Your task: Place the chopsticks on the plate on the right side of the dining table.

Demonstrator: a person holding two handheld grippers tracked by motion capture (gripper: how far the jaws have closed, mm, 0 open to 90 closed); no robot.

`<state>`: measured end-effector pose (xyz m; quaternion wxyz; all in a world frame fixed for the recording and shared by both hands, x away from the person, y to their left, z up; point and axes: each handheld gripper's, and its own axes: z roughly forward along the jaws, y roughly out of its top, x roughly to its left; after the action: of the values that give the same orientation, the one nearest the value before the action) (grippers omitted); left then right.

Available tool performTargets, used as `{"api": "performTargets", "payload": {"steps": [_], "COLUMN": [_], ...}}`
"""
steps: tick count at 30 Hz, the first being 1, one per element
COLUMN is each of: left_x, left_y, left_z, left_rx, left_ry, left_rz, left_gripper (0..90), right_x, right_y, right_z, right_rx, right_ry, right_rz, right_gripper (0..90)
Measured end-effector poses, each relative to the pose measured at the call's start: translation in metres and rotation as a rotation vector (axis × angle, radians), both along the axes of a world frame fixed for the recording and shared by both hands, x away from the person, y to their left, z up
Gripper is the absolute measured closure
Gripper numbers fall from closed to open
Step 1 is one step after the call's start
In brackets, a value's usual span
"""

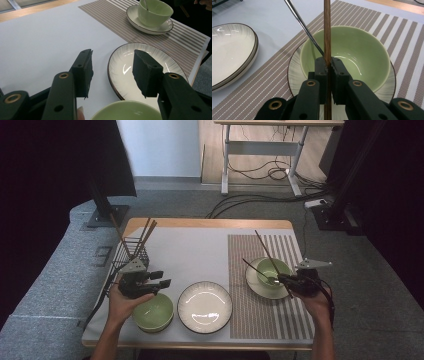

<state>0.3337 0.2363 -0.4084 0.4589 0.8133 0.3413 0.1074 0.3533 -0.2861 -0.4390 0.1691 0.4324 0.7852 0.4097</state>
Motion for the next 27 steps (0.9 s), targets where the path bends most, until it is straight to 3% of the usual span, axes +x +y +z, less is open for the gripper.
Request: {"api": "performTargets", "payload": {"steps": [27], "left_x": [-0.0005], "left_y": [0.0004], "left_z": [-0.0006], "left_rx": [-0.003], "left_ry": [0.004], "left_rz": [-0.001], "left_gripper": [50.5], "right_x": [0.0025], "right_y": [-0.0082], "right_z": [-0.0081], "right_rx": [-0.008], "right_ry": [0.041], "right_rz": [-0.056], "right_gripper": [84.9]}}
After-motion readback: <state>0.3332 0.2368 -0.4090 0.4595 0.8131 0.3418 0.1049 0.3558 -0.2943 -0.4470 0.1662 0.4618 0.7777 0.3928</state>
